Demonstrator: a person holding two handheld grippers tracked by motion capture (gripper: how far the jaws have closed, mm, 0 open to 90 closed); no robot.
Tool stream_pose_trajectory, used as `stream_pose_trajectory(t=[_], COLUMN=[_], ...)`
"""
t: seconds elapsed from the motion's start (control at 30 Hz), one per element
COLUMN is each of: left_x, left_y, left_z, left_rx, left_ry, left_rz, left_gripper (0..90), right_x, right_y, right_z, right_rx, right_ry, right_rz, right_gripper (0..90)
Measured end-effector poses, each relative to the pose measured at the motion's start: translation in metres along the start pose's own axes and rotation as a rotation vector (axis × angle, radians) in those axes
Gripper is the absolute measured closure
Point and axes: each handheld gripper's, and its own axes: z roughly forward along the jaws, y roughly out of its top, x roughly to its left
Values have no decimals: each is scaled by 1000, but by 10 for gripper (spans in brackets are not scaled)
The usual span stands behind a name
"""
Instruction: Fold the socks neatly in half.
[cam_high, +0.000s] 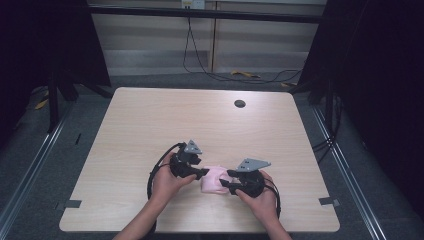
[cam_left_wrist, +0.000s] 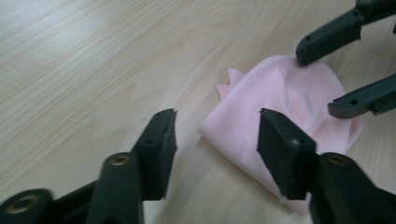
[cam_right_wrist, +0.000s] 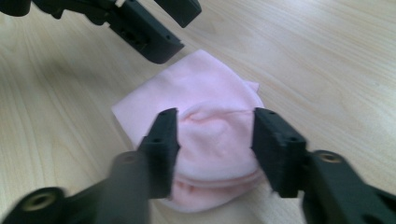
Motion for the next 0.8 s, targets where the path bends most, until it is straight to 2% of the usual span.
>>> stream_pose_trajectory(t=[0.07, 0.17, 0.23, 0.3, 0.43, 0.53, 0.77, 0.8], left_x=[2, 5, 6, 8, 9, 8, 13, 13], left_y=[-1, -4, -5, -6, -8, -8, -10, -10], left_z=[-2, -4, -6, -7, -10, -11, -13, -13], left_rx=[3, -23, -21, -4, -13, -26, -18, -29], left_ry=[-5, -15, -8, -22, -15, -35, -35, -38], left_rz=[8, -3, 11, -23, -9, -15, -27, -32], left_gripper=[390, 352, 339, 329, 291, 270, 233, 232], right_x=[-1, -4, -7, -9, -12, -13, -18, -19], right_y=[1, 0, -2, -3, -4, -4, -8, -8], right_z=[-1, -2, -3, -5, -9, -11, -12, -13], right_rx=[-3, -8, -14, -13, -23, -28, -24, -22], right_ry=[10, -1, -3, 2, -8, -4, -5, -6], right_rz=[5, 8, 13, 13, 8, 13, 30, 33], right_gripper=[424, 363, 344, 324, 304, 292, 274, 267])
